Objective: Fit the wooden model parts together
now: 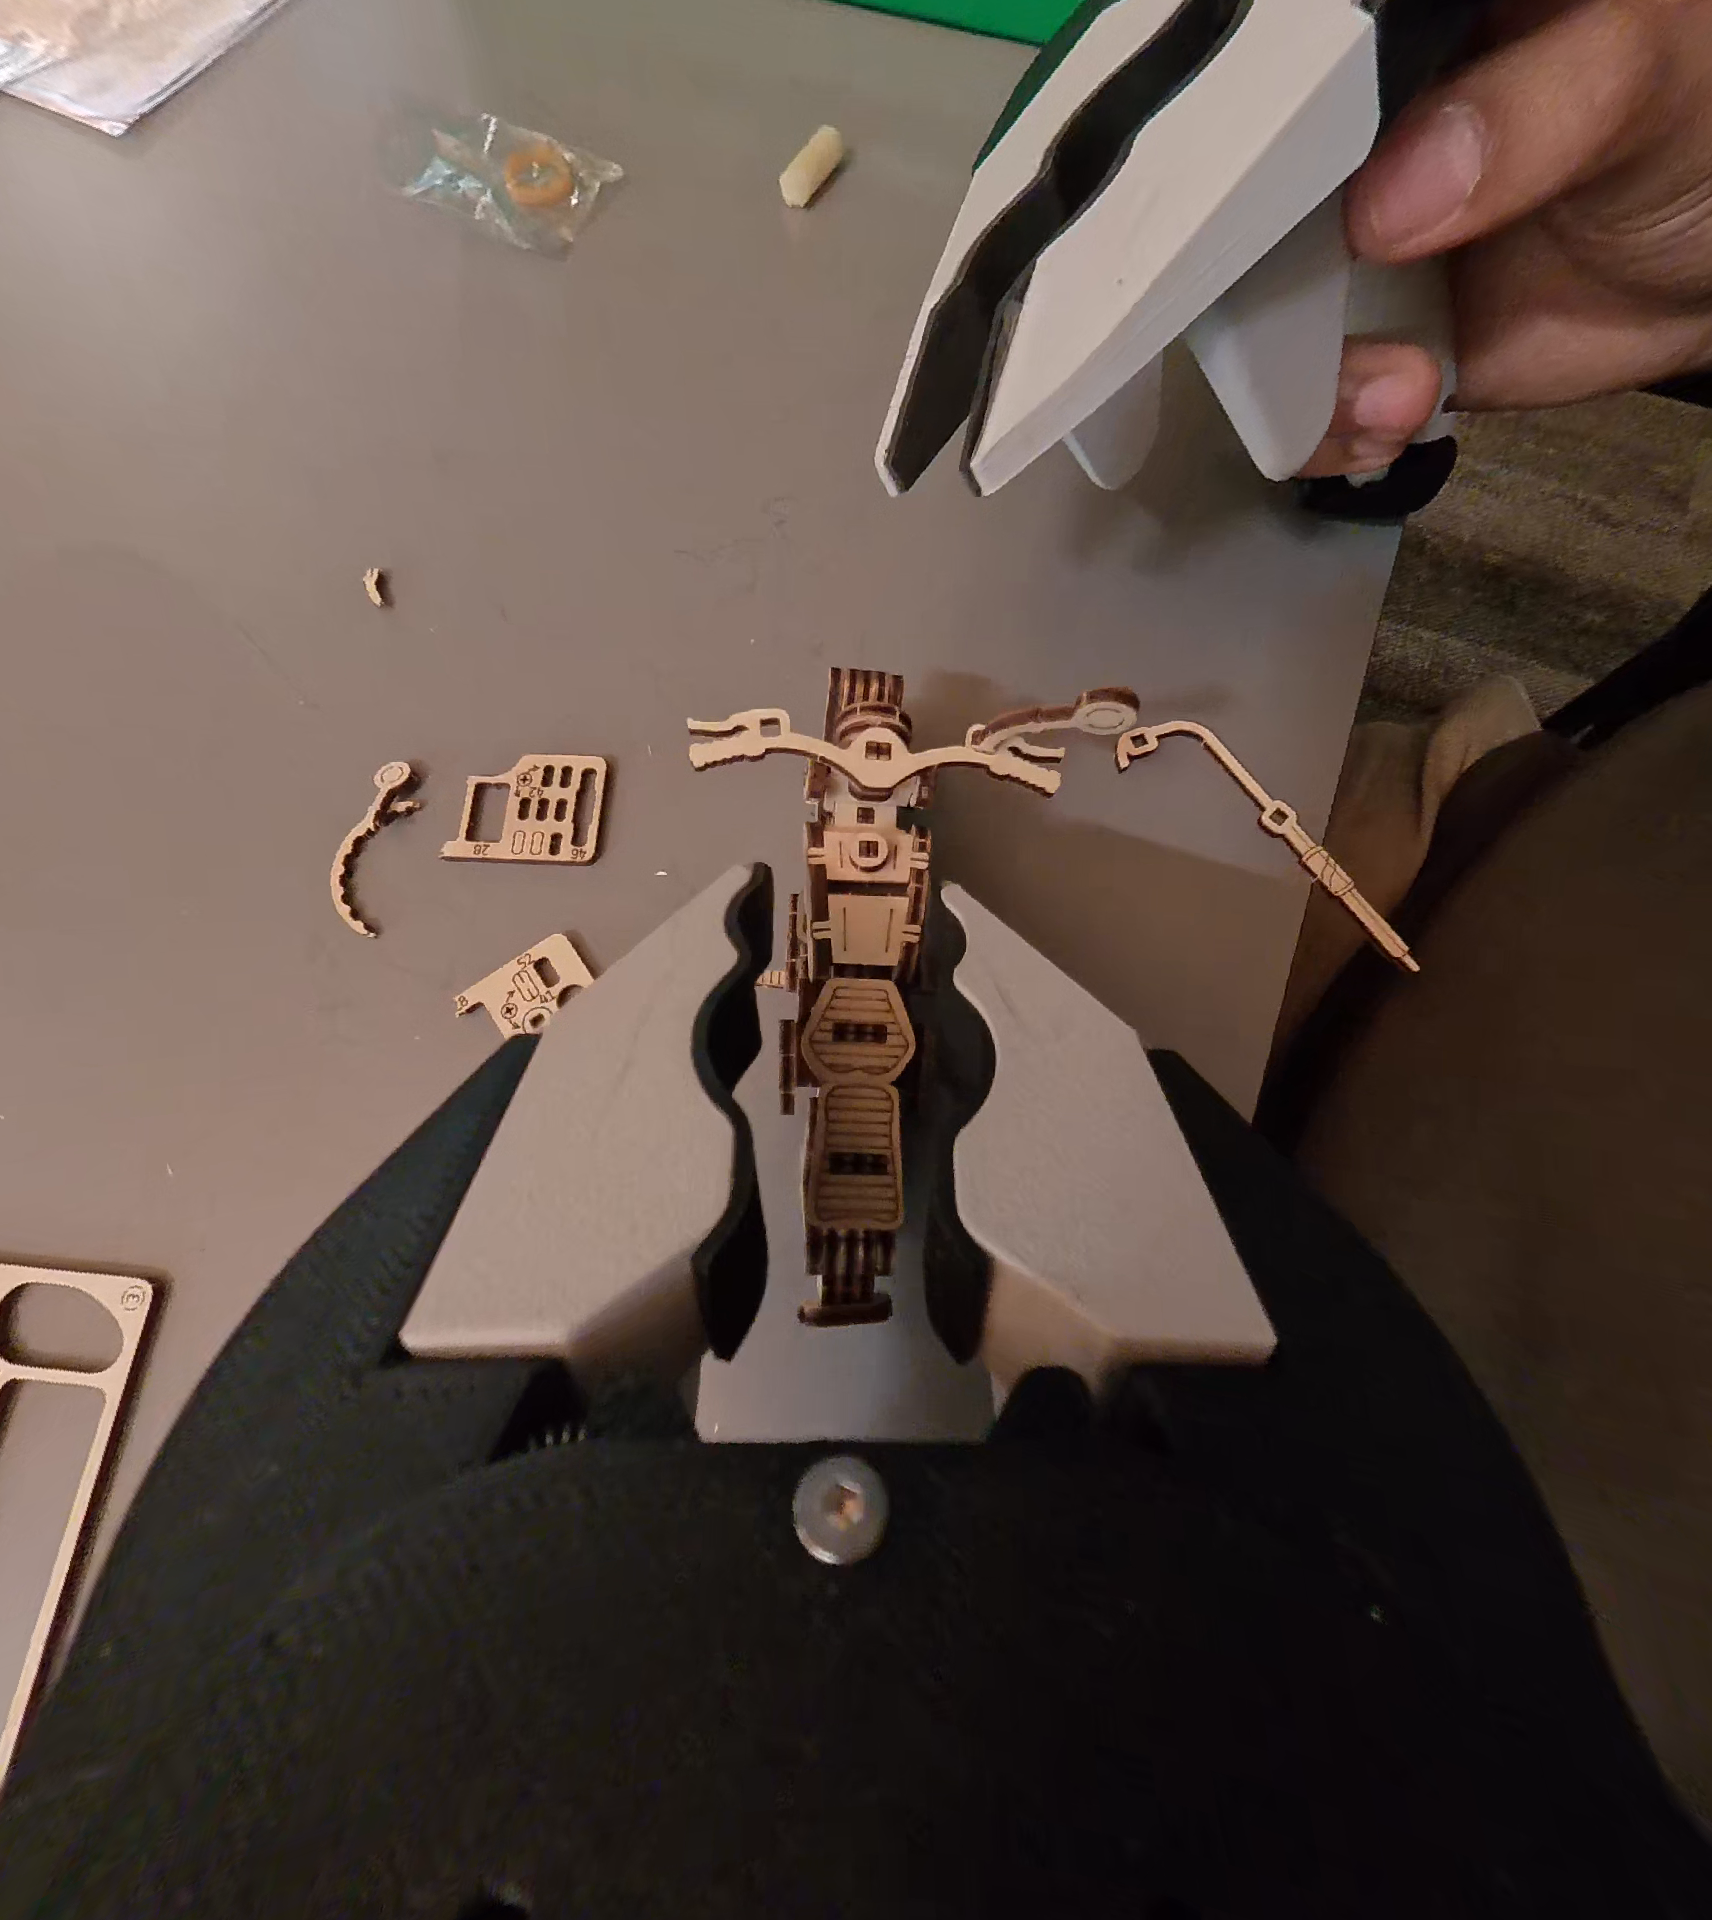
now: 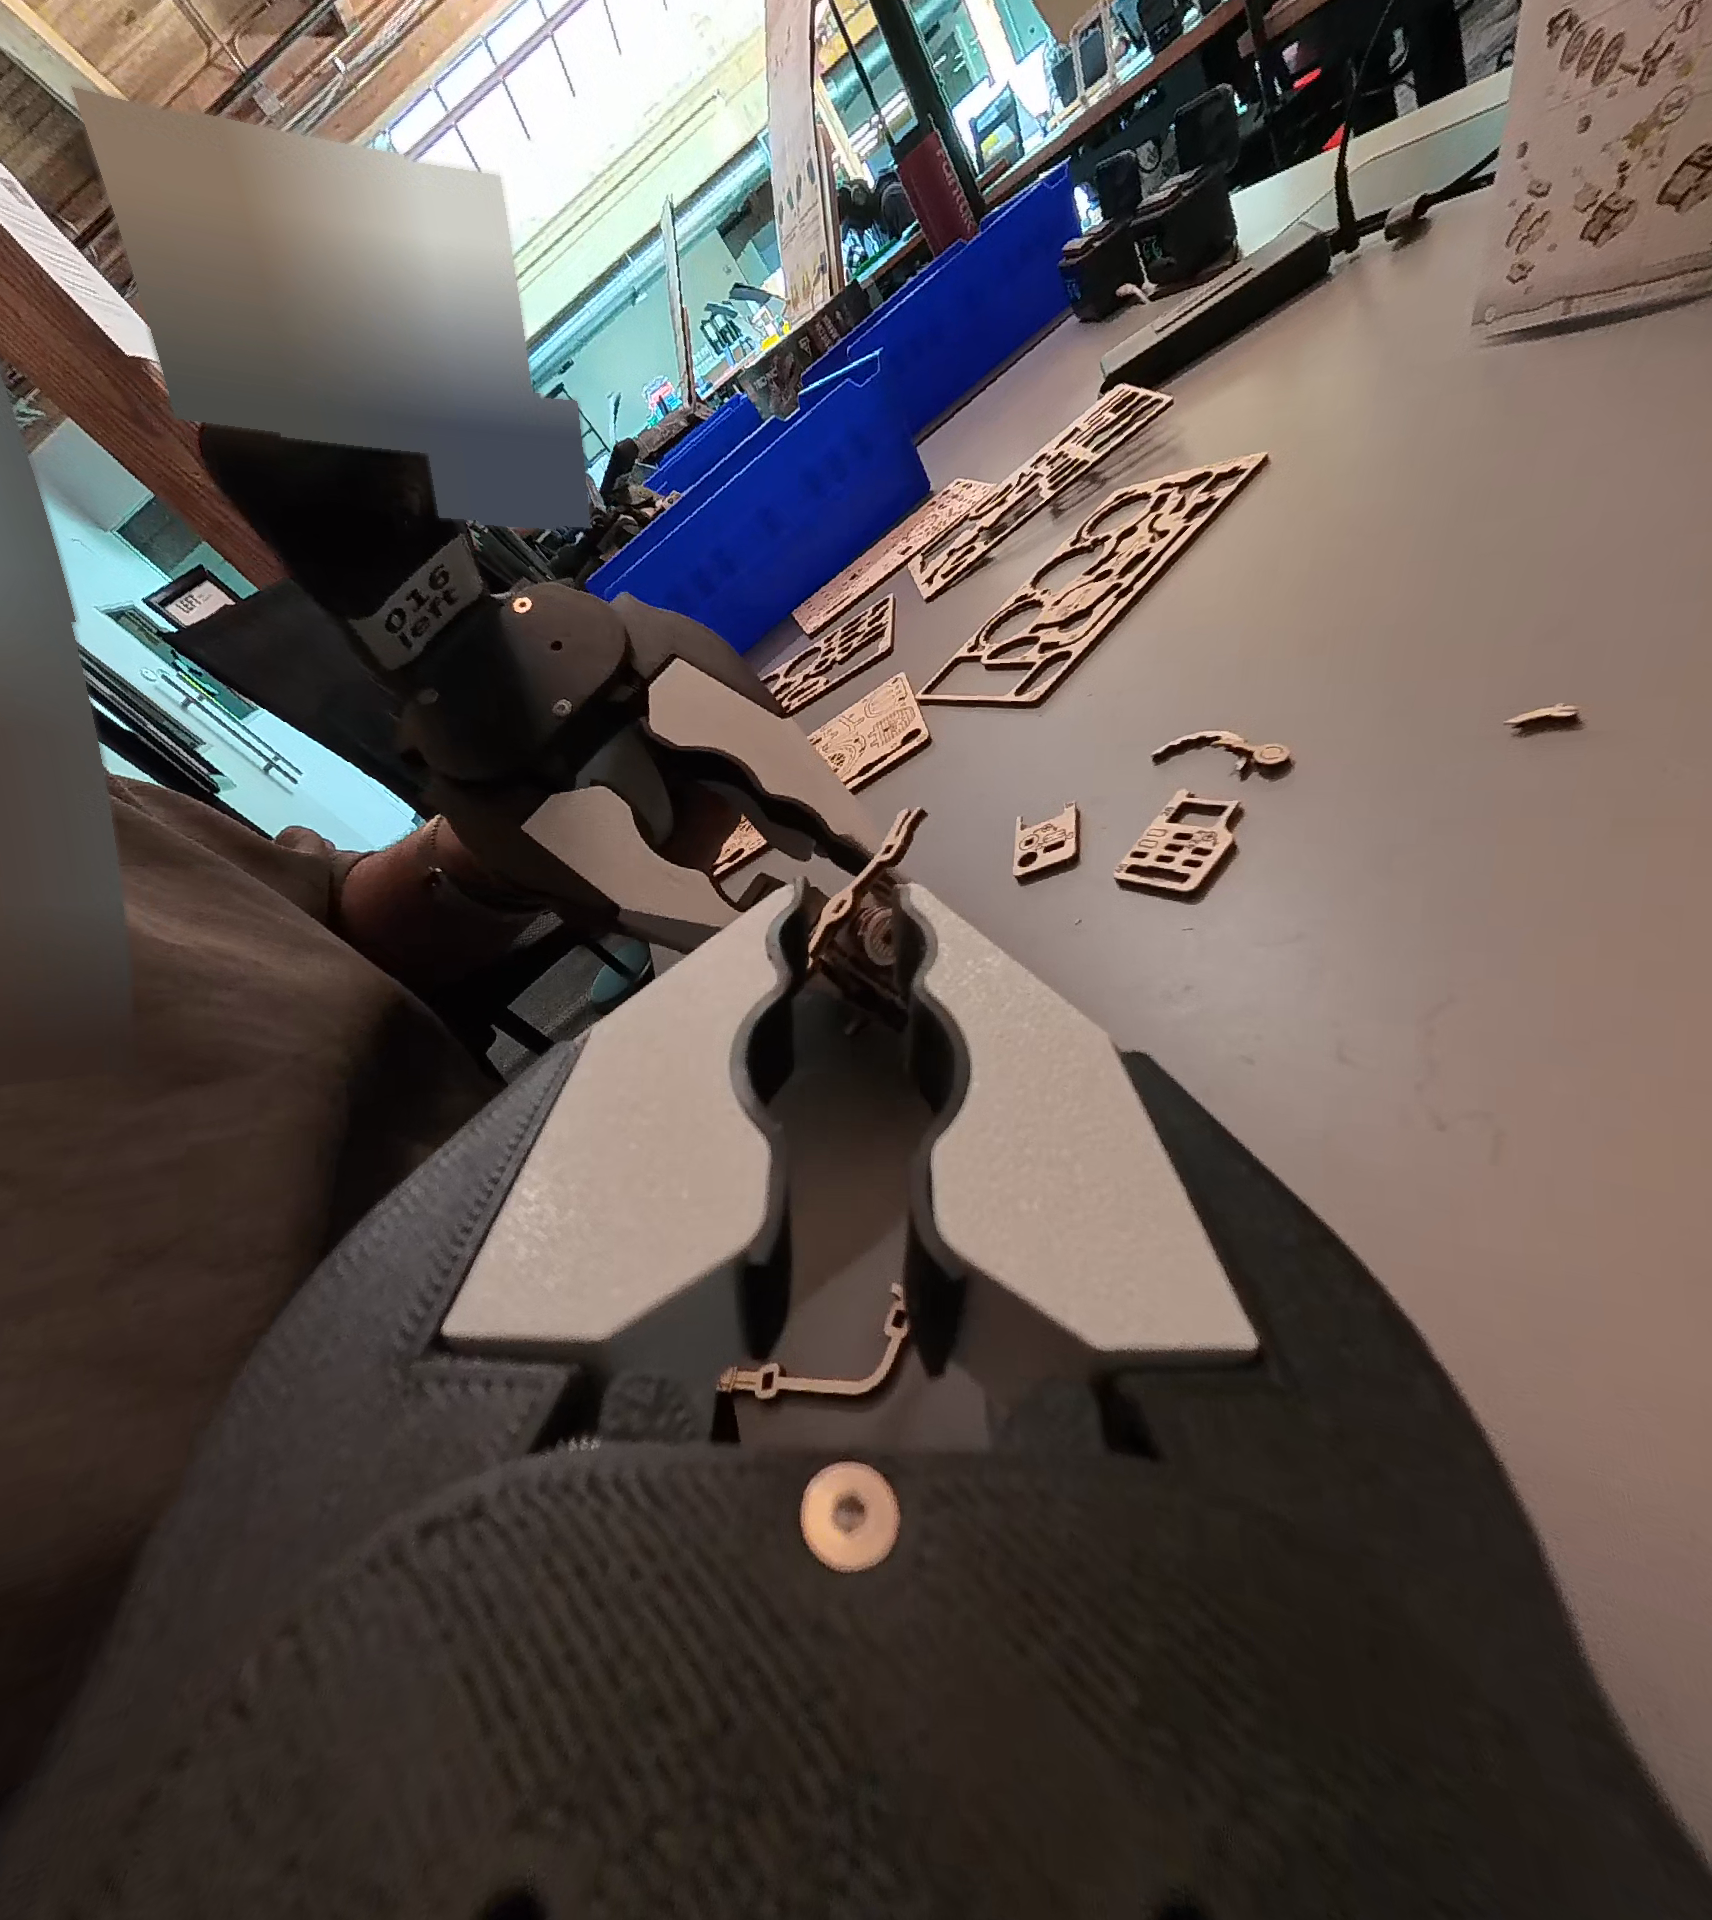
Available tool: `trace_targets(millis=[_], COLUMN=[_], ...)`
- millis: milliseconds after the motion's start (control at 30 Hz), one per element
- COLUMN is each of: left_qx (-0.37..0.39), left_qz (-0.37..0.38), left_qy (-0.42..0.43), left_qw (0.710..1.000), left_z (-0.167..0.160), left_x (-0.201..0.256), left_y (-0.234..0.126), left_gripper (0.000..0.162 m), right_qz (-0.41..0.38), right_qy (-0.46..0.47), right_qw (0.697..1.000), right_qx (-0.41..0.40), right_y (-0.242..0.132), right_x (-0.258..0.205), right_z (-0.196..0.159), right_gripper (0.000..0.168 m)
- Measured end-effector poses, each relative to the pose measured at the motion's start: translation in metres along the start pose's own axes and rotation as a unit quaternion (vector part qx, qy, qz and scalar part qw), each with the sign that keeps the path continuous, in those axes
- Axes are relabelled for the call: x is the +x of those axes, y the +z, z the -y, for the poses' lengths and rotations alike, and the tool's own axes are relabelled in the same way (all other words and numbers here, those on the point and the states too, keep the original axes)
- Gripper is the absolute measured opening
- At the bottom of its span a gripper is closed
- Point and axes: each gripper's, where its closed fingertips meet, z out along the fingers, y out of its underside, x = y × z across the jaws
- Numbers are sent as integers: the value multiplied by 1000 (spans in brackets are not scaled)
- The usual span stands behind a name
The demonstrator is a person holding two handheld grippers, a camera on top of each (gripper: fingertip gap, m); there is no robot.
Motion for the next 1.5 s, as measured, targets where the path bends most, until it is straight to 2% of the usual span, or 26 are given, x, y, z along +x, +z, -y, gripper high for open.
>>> trace_targets(millis=[600,700,1167,1500], left_qx=[-12,-11,-14,-10], left_qz=[-24,-21,-6,-10], left_qy=[14,20,37,56], left_qw=[1000,1000,999,998], left_z=[-4,-4,-4,-4], left_x=[7,7,4,9], left_y=[-4,-4,-5,-3], left_gripper=[21,17,17,18], right_qz=[0,-1,0,-10], right_qy=[6,6,8,-8], right_qw=[1000,1000,1000,1000], right_qx=[4,4,5,-28], right_y=[-2,-2,-2,1], right_x=[2,2,2,4], right_z=[1,1,1,-9], right_gripper=[13,13,13,15])
